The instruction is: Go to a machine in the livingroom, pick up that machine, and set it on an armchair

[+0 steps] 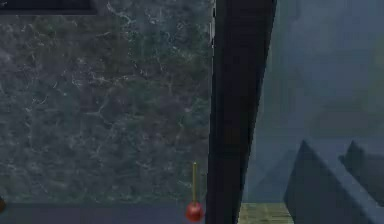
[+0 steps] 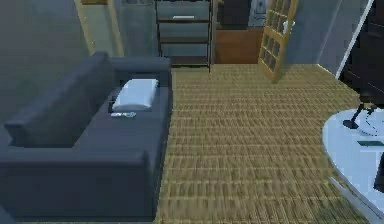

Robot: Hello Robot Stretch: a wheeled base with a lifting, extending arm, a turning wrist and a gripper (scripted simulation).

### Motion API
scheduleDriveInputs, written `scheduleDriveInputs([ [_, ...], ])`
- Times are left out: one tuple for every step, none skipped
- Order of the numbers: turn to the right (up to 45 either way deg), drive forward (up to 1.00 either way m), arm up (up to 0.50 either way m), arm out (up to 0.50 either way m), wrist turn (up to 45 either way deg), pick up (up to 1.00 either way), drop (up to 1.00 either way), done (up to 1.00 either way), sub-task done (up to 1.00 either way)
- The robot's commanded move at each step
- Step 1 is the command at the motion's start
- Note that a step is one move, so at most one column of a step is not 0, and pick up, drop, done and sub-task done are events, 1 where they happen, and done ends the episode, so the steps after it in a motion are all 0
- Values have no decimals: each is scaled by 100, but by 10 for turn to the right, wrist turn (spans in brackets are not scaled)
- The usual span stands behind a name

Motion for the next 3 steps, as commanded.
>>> scheduleDriveInputs([
  [450, 0, 0, 0, 0, 0, 0, 0, 0],
  [450, 0, 0, 0, 0, 0, 0, 0, 0],
  [180, 0, 0, 0, 0, 0, 0, 0, 0],
])
